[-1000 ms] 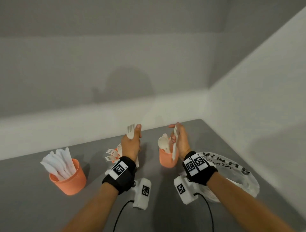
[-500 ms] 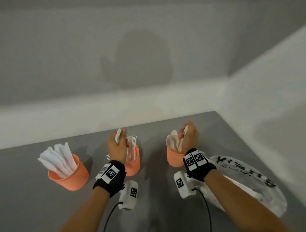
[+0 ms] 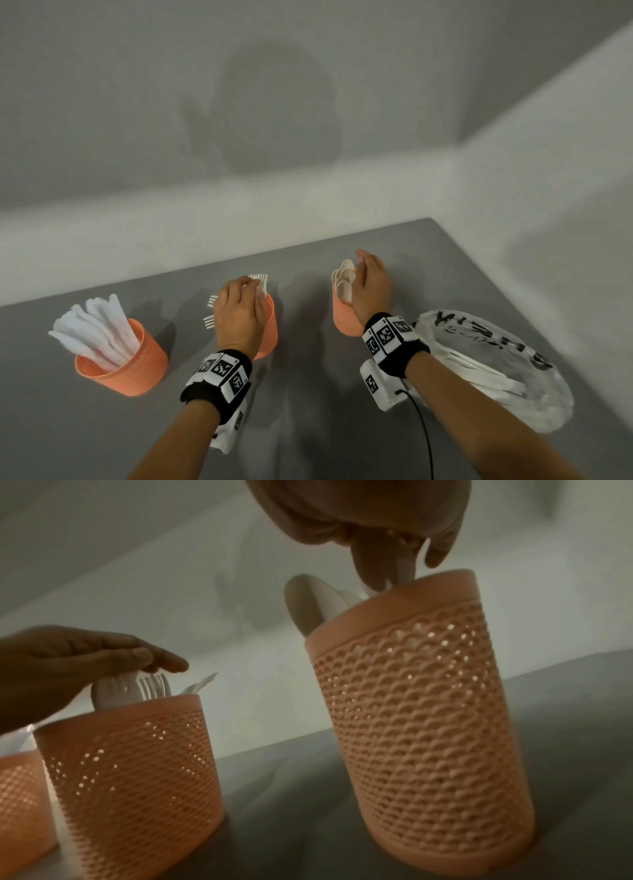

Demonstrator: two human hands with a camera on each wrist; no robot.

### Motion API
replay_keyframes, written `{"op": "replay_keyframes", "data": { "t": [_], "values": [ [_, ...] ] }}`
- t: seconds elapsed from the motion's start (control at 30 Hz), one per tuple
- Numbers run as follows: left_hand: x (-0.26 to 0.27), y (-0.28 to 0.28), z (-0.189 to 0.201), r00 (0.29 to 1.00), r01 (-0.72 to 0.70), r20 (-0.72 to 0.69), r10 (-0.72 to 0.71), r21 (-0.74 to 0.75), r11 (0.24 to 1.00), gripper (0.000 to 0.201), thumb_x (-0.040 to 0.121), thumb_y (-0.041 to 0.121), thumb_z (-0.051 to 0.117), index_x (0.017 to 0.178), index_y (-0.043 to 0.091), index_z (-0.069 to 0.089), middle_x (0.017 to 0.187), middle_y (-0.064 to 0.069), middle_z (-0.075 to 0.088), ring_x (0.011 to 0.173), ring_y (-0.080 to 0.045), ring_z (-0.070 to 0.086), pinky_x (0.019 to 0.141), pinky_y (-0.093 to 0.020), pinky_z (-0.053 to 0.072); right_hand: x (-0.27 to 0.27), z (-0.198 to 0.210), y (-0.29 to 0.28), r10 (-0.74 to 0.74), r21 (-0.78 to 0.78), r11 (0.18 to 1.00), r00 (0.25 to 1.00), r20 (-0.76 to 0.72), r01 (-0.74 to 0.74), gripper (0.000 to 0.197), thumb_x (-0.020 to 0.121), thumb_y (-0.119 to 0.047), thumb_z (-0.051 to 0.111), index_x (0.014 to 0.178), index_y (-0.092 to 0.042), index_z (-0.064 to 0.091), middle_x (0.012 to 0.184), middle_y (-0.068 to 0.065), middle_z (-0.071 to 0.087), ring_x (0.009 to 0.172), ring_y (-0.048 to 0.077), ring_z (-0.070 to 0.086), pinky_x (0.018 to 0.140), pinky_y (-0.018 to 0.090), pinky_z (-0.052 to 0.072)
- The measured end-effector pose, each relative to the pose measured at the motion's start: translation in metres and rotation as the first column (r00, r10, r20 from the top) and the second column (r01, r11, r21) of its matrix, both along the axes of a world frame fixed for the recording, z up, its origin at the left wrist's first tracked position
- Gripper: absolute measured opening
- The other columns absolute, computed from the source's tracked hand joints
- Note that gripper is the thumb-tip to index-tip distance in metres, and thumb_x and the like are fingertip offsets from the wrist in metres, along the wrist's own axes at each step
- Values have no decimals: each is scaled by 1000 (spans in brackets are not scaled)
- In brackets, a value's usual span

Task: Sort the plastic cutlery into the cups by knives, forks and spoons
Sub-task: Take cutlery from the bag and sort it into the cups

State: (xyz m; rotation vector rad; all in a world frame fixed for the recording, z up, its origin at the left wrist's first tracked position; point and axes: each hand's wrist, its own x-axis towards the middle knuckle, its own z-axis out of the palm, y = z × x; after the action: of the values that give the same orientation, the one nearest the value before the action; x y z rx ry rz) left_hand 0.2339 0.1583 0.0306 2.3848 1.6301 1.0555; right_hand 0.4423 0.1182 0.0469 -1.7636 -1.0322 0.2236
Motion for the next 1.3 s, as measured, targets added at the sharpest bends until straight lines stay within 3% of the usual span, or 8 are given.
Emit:
{"op": "replay_keyframes", "data": {
  "t": [0.17, 0.4, 0.53, 0.63, 0.97, 1.07, 1.13, 1.3],
  "values": [
    [1, -3, 5, 973, -6, -229, -29, -153, 988, 53, 88, 30, 26, 111, -2, 63, 119, -20, 62, 117, -37, 55, 107, -48, 27, 0, 14, -5, 73, -429, 902, 956, 284, 59, 42, 100, -23, 26, 137, -7, 38, 145, 7, 41, 141, 22, 24, 118, 41, 4],
    [1, -11, 20, 952, -102, -306, 12, -281, 954, 67, 95, 49, 28, 144, 3, 27, 152, -21, 24, 144, -34, 16, 115, -55, 7, -6, 31, -18, 126, -542, 840, 974, 190, -3, 78, 94, -56, 26, 149, -8, -2, 158, 14, -4, 147, 23, -7, 115, 50, -7],
    [4, -29, 40, 983, 26, -170, -64, -212, 977, 67, 96, 46, 31, 147, 5, 18, 155, -22, 13, 144, -36, 9, 117, -48, 7, -2, 50, -49, 78, -225, 973, 985, 152, -42, 61, 95, -45, 31, 143, -7, 32, 148, 19, 33, 140, 30, 26, 114, 44, 21],
    [22, -52, 53, 973, 226, -14, -230, -138, 964, 75, 86, 51, 22, 141, 1, 32, 148, -25, 29, 141, -38, 21, 115, -45, 16, 14, 61, -87, 52, -46, 998, 999, 8, -52, 37, 97, -24, 40, 102, 4, 64, 105, 23, 65, 101, 37, 59, 93, 45, 45],
    [111, -147, 58, 777, 626, 201, -597, -347, 698, 41, 89, 13, 53, 129, 8, 46, 130, -12, 48, 120, -25, 47, 104, -24, 30, 100, 42, -195, 106, -662, 748, 977, 184, 44, 33, 92, -13, 43, 59, -13, 46, 69, 10, 54, 74, 21, 49, 69, 31, 42],
    [133, -160, 50, 774, 626, 203, -600, -388, 676, 28, 89, 10, 53, 116, 10, 58, 118, -11, 53, 112, -23, 51, 97, -21, 34, 111, 32, -203, 276, -787, 616, 945, 174, -34, 15, 90, -14, 50, 96, -13, 63, 108, 9, 63, 102, 25, 57, 85, 27, 42],
    [149, -167, 47, 792, 603, 209, -574, -420, 678, 23, 89, 10, 53, 109, 11, 64, 115, -11, 52, 109, -23, 52, 98, -24, 36, 117, 23, -202, 413, -844, 531, 893, 179, -77, 43, 83, -24, 62, 125, -14, 54, 125, 7, 60, 116, 25, 54, 97, 30, 40],
    [182, -177, 38, 908, 409, 146, -394, -525, 747, 24, 90, 19, 54, 112, 15, 63, 135, -13, 37, 128, -26, 36, 103, -24, 27, 127, 2, -190, 569, -908, 388, 816, 102, -157, 83, 71, -35, 74, 141, -19, 33, 137, 9, 48, 125, 27, 46, 106, 38, 37]
  ]
}}
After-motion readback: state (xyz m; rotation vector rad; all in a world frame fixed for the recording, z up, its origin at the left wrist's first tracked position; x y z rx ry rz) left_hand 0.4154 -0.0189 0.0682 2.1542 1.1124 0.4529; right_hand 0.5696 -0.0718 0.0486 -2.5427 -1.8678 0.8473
